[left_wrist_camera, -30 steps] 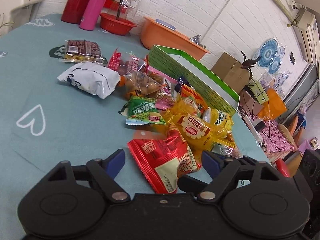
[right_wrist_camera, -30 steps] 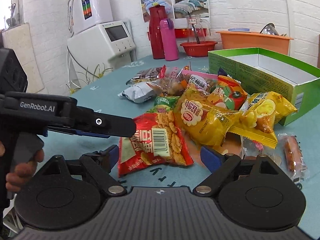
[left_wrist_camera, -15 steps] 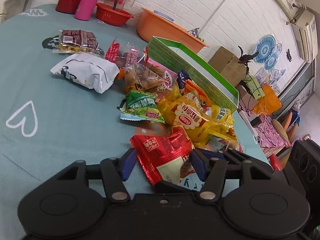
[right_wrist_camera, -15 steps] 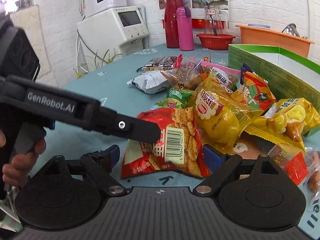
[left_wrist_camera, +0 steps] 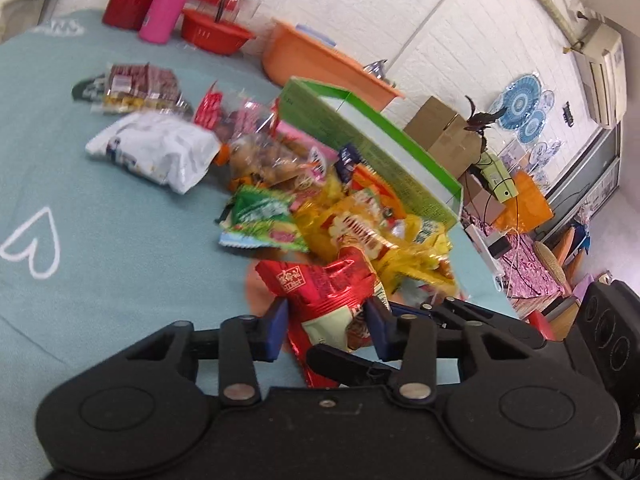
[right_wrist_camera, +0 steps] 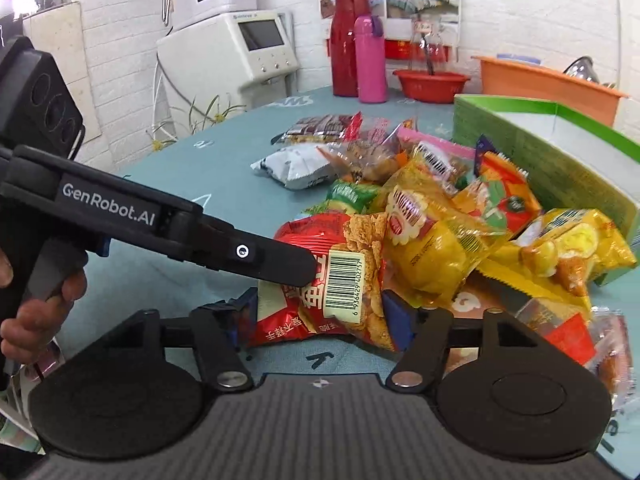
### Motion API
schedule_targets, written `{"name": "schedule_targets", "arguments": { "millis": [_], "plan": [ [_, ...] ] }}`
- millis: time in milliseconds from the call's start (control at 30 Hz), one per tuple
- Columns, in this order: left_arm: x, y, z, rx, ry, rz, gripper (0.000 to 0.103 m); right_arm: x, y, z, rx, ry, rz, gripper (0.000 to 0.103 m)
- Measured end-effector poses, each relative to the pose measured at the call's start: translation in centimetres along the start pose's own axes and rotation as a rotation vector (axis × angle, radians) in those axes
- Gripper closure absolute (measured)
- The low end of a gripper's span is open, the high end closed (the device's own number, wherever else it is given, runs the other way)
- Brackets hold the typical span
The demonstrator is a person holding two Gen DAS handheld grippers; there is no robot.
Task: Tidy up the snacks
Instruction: 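Carry the red-and-white packet into the green box and release it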
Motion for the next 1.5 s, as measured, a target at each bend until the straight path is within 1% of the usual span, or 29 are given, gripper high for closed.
{"name": "schedule_targets", "arguments": {
  "millis": [133, 233, 333, 467, 667, 767, 833, 933, 967, 1000, 1033, 1067, 1133, 1167, 1200, 1233, 1333, 1400, 1500],
  "plan": [
    [0.9, -2.5, -1.9, -0.053, -0.046, 0.03, 0.039, 1.7, -0.7, -1.9, 0.018, -0.08, 0.022, 0.001],
    [0.7, -4.9, -3.7, -0.112, -0.078, 0.059, 0.039, 3.1, -1.6, -3.6, 0.033, -0.144, 0.05, 0.001],
    [-0.7, -7.2, -5.4, -0.162, -0.092, 0.093, 0.039, 4.1, -3.3, -5.3, 0.037, -0.2, 0.089, 0.001],
    [-3.9, -9.5, -7.4, -0.183, -0.085, 0.148, 0.039, 4.9, -6.5, -7.2, 0.029, -0.244, 0.157, 0.0],
    [-9.7, -12.2, -9.6, -0.204, -0.054, 0.211, 0.04, 4.9, -12.2, -8.9, 0.018, -0.27, 0.272, 0.0],
    [-12.7, -12.9, -10.1, -0.201, -0.025, 0.22, 0.04, 4.4, -14.9, -9.1, -0.004, -0.259, 0.307, 0.0],
    [-14.4, -13.0, -10.2, -0.196, -0.005, 0.221, 0.044, 4.1, -16.3, -8.8, -0.015, -0.247, 0.325, 0.0],
    [-16.5, -12.6, -10.4, -0.193, 0.021, 0.214, 0.044, 3.0, -18.2, -8.4, -0.028, -0.23, 0.346, 0.0],
    [-17.1, -12.4, -10.4, -0.195, 0.026, 0.206, 0.042, 2.7, -18.7, -8.2, -0.039, -0.224, 0.346, 0.0],
    [-17.6, -12.2, -10.4, -0.196, 0.027, 0.199, 0.032, 2.4, -19.0, -8.0, -0.051, -0.218, 0.345, 0.0],
    [-18.0, -12.0, -10.4, -0.194, 0.022, 0.193, 0.007, 2.1, -19.4, -7.8, -0.059, -0.209, 0.344, 0.0],
    [-18.3, -11.6, -10.4, -0.184, 0.016, 0.181, 0.0, 1.7, -19.8, -7.6, -0.063, -0.199, 0.344, 0.0],
    [-18.0, -10.9, -10.6, -0.166, -0.016, 0.142, 0.0, 1.5, -20.6, -7.3, -0.071, -0.206, 0.382, 0.0],
    [-17.6, -10.7, -10.7, -0.172, -0.043, 0.135, 0.0, 1.7, -20.8, -7.3, -0.069, -0.224, 0.393, 0.0],
    [-17.5, -10.8, -10.8, -0.185, -0.051, 0.138, 0.0, 1.7, -21.0, -7.2, -0.068, -0.228, 0.395, 0.0],
    [-17.3, -10.8, -10.8, -0.195, -0.05, 0.135, 0.0, 1.7, -21.1, -7.1, -0.071, -0.219, 0.393, 0.0],
    [-16.7, -10.5, -10.8, -0.181, -0.04, 0.112, 0.0, 1.5, -21.2, -6.4, -0.106, -0.189, 0.379, 0.0],
    [-16.1, -10.6, -10.7, -0.179, -0.04, 0.118, 0.0, 1.9, -21.0, -6.4, -0.12, -0.197, 0.375, 0.0],
    [-14.8, -11.0, -10.6, -0.181, -0.044, 0.101, 0.0, 3.0, -19.9, -7.2, -0.117, -0.22, 0.355, 0.0]
  ]
}}
Point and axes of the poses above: each gripper's, at about its wrist camera, not at the fingertips, and x roughly against the way its jaws point, y to its left, z to its underside, the point moved 10 cm from there along -x, roughly the way its jaws point, and after that the axes turned 7 degrees about -y, right-handed, at the moved point
